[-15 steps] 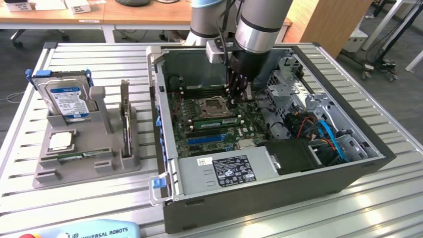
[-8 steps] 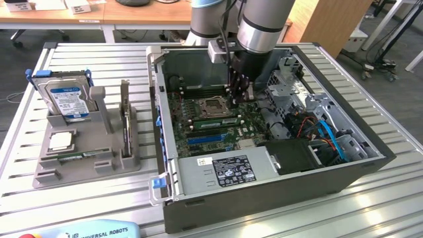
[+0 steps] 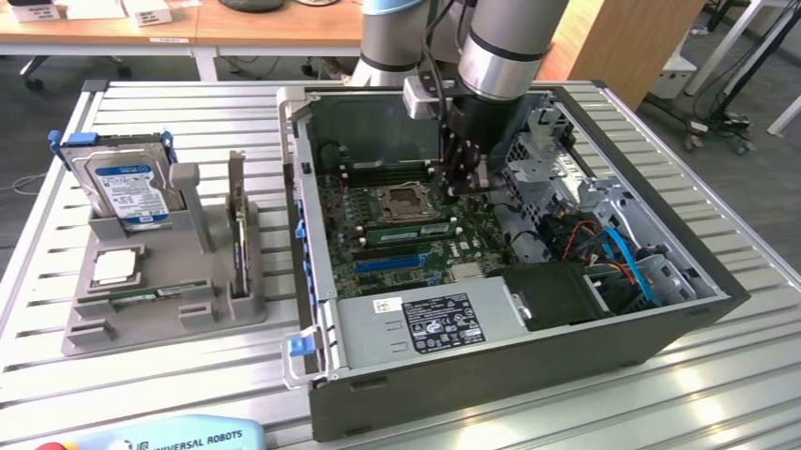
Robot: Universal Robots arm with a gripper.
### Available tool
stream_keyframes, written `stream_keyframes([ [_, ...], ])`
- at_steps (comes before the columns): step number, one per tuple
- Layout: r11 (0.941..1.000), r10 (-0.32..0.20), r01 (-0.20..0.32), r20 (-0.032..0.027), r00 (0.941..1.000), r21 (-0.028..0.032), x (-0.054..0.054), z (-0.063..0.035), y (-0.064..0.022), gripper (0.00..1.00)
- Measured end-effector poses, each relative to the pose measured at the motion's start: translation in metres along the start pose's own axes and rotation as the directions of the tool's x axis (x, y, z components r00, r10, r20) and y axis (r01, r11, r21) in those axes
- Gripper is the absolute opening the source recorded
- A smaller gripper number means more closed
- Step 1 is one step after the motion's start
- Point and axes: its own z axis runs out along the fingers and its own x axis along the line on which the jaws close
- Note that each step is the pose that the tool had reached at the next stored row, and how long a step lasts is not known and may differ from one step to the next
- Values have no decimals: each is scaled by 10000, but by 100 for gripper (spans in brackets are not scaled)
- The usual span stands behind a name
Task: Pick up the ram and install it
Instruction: 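Press down the ram until it locks into place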
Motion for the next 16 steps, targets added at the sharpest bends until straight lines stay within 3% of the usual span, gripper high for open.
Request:
stream_keyframes([
  [16, 10000, -1, 1, -1, 10000, -2, -1, -5, -204, 10],
])
